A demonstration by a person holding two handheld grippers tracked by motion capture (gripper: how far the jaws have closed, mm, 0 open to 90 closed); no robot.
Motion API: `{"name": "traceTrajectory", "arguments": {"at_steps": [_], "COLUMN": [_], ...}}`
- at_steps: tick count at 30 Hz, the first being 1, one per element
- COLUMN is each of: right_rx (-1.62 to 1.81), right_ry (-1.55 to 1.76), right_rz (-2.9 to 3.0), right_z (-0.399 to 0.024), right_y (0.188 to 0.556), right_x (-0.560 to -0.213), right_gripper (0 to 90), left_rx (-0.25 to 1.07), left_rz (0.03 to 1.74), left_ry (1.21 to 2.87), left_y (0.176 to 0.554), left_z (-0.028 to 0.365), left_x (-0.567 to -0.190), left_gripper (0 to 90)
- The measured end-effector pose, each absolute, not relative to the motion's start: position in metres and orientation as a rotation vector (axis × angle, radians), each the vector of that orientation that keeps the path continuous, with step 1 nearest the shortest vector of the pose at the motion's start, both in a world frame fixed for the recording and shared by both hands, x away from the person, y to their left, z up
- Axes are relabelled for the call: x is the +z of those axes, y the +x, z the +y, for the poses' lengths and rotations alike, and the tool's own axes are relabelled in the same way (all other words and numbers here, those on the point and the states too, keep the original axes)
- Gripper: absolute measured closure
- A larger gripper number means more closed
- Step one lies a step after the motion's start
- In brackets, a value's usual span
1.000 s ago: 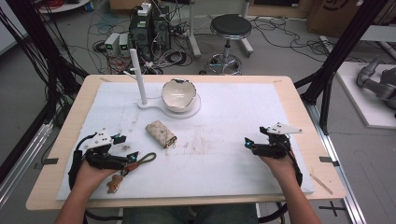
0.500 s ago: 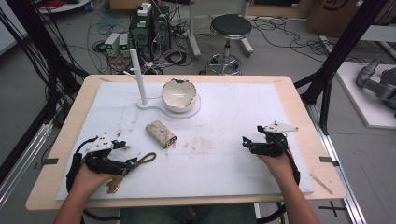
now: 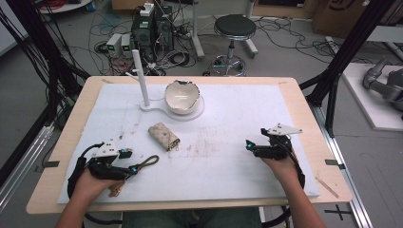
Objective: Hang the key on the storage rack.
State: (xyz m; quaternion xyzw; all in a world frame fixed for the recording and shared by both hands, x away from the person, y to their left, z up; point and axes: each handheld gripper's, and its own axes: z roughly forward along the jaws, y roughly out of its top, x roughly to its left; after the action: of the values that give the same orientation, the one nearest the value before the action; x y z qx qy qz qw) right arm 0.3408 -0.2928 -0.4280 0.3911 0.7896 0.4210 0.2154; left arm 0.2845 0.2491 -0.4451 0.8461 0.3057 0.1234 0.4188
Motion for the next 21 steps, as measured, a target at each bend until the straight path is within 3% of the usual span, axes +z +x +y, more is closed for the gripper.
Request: {"name": "traceTrajectory", "arguments": {"at_steps": [12,21], "right_rx": [1.163,1.163], "right_ry": [1.082,1.08], "right_rz": [2.198,2.202], "right_z": [-0.2929,-0.2926], "right_y": [0.3417,0.3418], "right_x": [-0.4288,-0.4289], "right_gripper": [19.5,19.5], "left_rx": [0.283,0.286], "left_rz": [0.706,0.691], "left_ry": [2.199,2.235], "left_y": [0.2825,0.2815], "left_z": [0.2421,0.2395], "left_x": [-0.4468,-0.4494], "left_gripper": [52.0,57.5]}}
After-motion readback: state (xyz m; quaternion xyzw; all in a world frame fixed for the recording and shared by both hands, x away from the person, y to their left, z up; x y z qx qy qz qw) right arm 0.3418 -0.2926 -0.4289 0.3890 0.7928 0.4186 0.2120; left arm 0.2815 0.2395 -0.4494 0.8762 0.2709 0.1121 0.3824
